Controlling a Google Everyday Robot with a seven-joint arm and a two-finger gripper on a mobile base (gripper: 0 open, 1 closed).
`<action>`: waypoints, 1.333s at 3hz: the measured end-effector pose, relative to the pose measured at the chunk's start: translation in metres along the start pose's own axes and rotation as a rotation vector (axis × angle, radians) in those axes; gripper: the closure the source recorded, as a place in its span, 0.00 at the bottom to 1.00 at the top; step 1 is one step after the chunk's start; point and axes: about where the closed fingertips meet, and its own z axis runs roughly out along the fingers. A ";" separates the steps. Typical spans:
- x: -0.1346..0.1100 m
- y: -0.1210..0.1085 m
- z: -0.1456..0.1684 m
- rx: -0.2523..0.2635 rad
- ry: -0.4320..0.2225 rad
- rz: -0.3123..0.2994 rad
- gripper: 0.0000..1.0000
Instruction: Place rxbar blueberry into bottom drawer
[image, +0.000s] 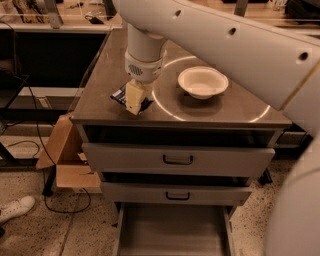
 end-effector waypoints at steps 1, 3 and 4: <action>0.018 0.018 -0.031 0.044 -0.049 -0.026 1.00; 0.029 0.019 -0.027 0.048 -0.035 -0.007 1.00; 0.052 0.032 -0.027 0.052 -0.023 0.025 1.00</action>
Offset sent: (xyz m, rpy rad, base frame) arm -0.0253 -0.0083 0.0201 0.0169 -0.0552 0.0205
